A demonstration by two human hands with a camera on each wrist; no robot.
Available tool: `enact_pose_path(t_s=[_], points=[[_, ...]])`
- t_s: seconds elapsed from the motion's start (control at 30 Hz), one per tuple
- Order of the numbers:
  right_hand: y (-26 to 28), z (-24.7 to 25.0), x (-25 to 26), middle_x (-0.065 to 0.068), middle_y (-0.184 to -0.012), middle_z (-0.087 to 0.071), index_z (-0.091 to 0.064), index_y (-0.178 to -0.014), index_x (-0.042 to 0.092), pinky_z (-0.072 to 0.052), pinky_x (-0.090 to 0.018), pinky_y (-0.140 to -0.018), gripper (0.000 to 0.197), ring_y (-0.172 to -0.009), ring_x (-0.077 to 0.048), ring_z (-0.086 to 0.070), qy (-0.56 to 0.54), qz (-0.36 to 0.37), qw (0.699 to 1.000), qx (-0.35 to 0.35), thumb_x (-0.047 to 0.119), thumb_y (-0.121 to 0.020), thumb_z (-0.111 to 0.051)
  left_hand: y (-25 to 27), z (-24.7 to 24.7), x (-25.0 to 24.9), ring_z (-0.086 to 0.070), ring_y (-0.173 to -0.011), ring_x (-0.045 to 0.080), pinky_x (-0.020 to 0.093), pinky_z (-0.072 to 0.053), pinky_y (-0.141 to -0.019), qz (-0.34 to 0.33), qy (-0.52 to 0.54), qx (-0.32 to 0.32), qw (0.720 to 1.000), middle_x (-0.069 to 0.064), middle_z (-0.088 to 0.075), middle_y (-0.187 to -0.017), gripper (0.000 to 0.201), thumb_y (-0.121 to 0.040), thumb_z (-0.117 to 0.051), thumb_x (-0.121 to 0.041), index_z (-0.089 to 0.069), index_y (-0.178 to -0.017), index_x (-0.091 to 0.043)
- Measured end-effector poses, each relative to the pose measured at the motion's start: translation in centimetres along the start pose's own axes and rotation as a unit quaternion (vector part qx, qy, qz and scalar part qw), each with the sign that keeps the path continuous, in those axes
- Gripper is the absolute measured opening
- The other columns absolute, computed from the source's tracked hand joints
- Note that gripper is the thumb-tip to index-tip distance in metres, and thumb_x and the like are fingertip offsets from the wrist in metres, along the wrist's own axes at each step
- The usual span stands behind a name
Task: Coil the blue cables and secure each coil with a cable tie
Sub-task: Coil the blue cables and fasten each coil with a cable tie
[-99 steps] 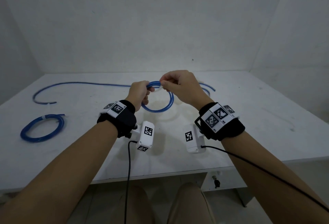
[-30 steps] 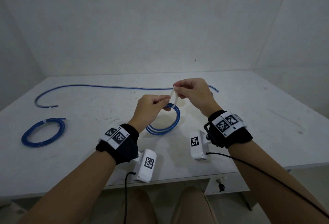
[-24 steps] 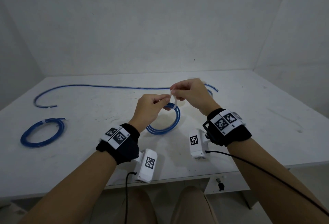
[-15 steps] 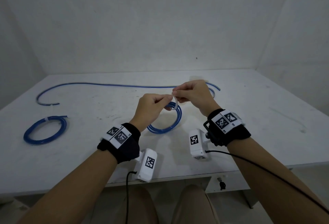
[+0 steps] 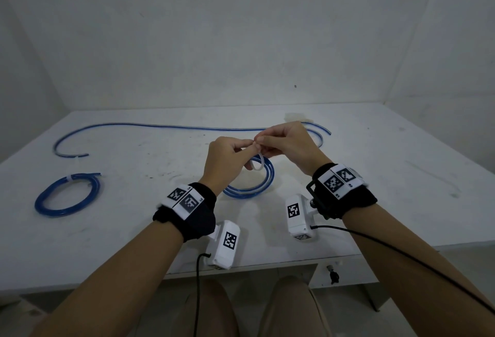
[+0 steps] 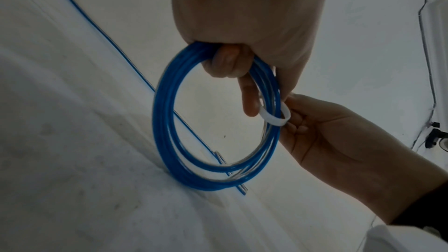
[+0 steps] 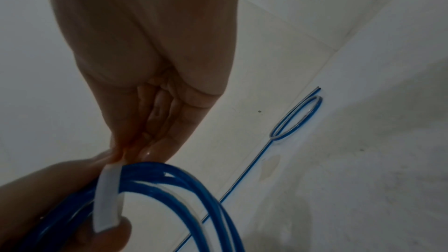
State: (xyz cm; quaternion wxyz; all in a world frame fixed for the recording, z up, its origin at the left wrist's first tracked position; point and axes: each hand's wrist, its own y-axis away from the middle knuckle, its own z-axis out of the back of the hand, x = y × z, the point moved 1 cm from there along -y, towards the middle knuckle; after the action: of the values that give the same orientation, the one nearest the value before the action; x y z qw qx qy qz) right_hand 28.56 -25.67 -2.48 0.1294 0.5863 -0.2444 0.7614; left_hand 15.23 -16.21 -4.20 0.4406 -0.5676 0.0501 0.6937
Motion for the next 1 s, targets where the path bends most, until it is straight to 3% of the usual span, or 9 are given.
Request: enact_pose_path(t_s=[0.2, 0.3, 0.47, 0.6, 0.73, 0.87, 1.0], points=[[0.2, -0.5, -0.1, -0.011, -0.072, -0.064, -0.069, -0.088, -0.005, -0.048, -0.021, -0.061, 0.012, -0.06, -0.011, -0.056, 0.034, 0.021, 0.999, 0.001, 0.003, -0.09, -0.06, -0.1, -0.3, 0.0, -0.064, -0.052, 0.019, 0.036, -0.053, -0.063, 0.012, -0.025, 0.017, 0.999, 0.005, -0.066, -0.052, 0.023, -0.086, -0.062, -0.024, -0.078, -0.07, -0.018], [-0.1, -0.2, 0.5, -0.005, -0.067, -0.062, -0.067, -0.081, 0.004, -0.045, -0.02, -0.058, 0.012, -0.056, -0.008, -0.055, 0.032, 0.028, 0.999, -0.021, 0.003, -0.091, -0.06, 0.2, -0.4, 0.1, -0.062, -0.052, 0.013, 0.03, -0.05, -0.064, 0.039, -0.011, 0.005, 0.999, 0.006, -0.067, -0.053, 0.025, -0.085, -0.065, -0.016, -0.074, -0.062, -0.018], [-0.6, 0.4, 1.3, -0.005, -0.07, -0.063, -0.07, -0.087, 0.004, -0.049, -0.02, -0.06, 0.007, -0.059, -0.008, -0.058, 0.052, 0.027, 0.998, -0.016, 0.007, -0.089, -0.064, 0.5, -0.1, 0.2, -0.064, -0.054, 0.016, 0.034, -0.054, -0.074, 0.066, 0.044, -0.009, 0.997, 0.01, -0.069, -0.057, 0.021, -0.083, -0.068, -0.015, -0.076, -0.065, -0.01], [-0.7, 0.0, 1.3, -0.007, -0.075, -0.065, -0.072, -0.095, 0.0, -0.049, -0.021, -0.063, 0.015, -0.065, -0.01, -0.058, 0.054, 0.022, 0.998, 0.006, 0.013, -0.09, -0.066, 0.4, 0.1, 0.2, -0.063, -0.054, 0.019, 0.039, -0.054, -0.077, 0.074, 0.07, -0.02, 0.995, 0.012, -0.069, -0.058, 0.023, -0.084, -0.068, -0.016, -0.075, -0.064, -0.009], [-0.6, -0.5, 1.3, -0.008, -0.075, -0.064, -0.071, -0.087, 0.002, -0.047, -0.02, -0.062, 0.013, -0.064, -0.011, -0.056, 0.062, 0.039, 0.997, 0.004, 0.008, -0.091, -0.06, 0.5, -0.1, -0.1, -0.061, -0.056, 0.022, 0.046, -0.055, -0.077, 0.082, 0.102, -0.006, 0.991, 0.016, -0.067, -0.06, 0.028, -0.084, -0.066, -0.021, -0.072, -0.06, -0.008], [-1.3, 0.3, 2.3, -0.009, -0.068, -0.062, -0.07, -0.083, 0.001, -0.045, -0.019, -0.057, 0.014, -0.057, -0.011, -0.052, 0.046, 0.055, 0.996, -0.06, 0.004, -0.091, -0.059, 0.7, -0.3, -0.9, -0.063, -0.056, 0.018, 0.039, -0.055, -0.082, 0.087, 0.112, 0.0, 0.99, 0.018, -0.068, -0.061, 0.026, -0.085, -0.064, -0.01, -0.072, -0.063, 0.002], [-1.9, 1.1, 3.1, -0.006, -0.065, -0.061, -0.07, -0.082, 0.001, -0.044, -0.019, -0.057, 0.014, -0.056, -0.011, -0.052, 0.043, 0.064, 0.994, -0.073, 0.006, -0.09, -0.06, 0.9, -0.6, -1.3, -0.065, -0.058, 0.016, 0.037, -0.054, -0.088, 0.104, 0.113, -0.001, 0.988, 0.014, -0.068, -0.061, 0.027, -0.085, -0.064, -0.009, -0.073, -0.06, -0.005]])
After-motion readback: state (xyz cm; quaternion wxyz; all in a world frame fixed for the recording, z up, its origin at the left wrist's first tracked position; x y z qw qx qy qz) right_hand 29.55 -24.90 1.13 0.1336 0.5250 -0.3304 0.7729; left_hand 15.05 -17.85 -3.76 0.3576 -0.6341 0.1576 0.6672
